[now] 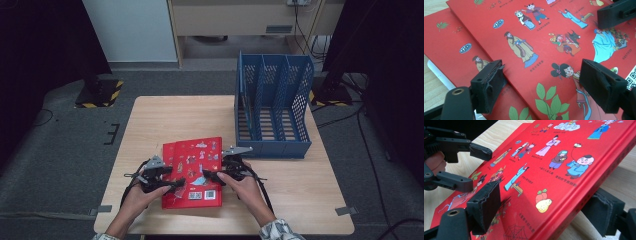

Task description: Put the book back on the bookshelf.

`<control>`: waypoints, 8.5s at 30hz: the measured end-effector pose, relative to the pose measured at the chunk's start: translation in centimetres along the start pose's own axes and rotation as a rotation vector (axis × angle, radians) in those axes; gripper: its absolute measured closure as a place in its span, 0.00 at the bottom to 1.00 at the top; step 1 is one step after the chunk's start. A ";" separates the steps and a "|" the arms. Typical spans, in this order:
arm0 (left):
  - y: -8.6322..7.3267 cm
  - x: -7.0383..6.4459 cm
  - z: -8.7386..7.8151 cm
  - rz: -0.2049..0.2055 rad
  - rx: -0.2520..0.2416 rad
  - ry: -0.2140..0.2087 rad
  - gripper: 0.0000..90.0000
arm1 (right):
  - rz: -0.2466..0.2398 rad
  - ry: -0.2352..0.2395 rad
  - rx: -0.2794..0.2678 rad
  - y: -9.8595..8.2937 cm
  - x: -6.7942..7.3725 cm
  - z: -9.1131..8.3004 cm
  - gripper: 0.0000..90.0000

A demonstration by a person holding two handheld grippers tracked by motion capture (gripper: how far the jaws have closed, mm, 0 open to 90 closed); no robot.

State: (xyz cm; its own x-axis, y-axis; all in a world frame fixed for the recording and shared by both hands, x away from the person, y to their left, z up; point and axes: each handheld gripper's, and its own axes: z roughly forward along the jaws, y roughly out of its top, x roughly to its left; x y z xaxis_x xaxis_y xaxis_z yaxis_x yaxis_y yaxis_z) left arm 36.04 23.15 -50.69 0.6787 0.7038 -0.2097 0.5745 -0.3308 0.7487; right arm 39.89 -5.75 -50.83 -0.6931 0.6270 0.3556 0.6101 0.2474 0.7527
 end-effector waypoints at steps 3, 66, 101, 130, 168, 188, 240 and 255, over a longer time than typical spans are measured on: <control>0.0 0.1 0.0 -0.003 -0.006 -0.002 0.21 | -0.004 0.001 0.005 0.3 0.2 0.2 0.22; 0.0 0.9 -0.2 -0.049 -0.044 -0.091 0.00 | 0.022 0.087 -0.132 3.9 1.8 -2.2 0.70; 0.6 2.7 -0.7 -0.154 -0.076 -0.126 0.13 | -0.089 0.076 0.099 7.4 2.4 -1.5 0.54; 2.5 1.7 -3.3 -0.068 -0.183 -0.050 0.42 | -0.153 0.096 0.001 9.9 4.5 -2.5 0.71; 2.2 3.5 -3.8 -0.126 -0.279 -0.089 0.15 | -0.225 0.184 -0.143 10.2 5.9 -2.2 0.81; 3.0 2.0 -4.2 0.008 -0.258 -0.001 0.51 | -0.316 0.118 -0.224 10.1 5.7 -2.6 0.78; 3.2 2.2 -4.6 0.075 -0.275 0.023 0.23 | -0.358 0.236 -0.290 10.5 6.8 -3.2 0.88; 2.9 2.1 -4.7 0.051 -0.287 0.038 0.33 | -0.383 0.205 -0.342 10.7 7.4 -3.7 0.70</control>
State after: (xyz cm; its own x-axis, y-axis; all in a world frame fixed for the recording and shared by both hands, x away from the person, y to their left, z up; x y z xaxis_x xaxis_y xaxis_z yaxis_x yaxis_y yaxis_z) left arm 37.02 26.57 -46.00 0.6828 0.7157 -0.1471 0.3833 -0.1795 0.9060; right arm 39.89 -1.23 -38.06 -0.9223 0.3743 0.0963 0.1643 0.1540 0.9743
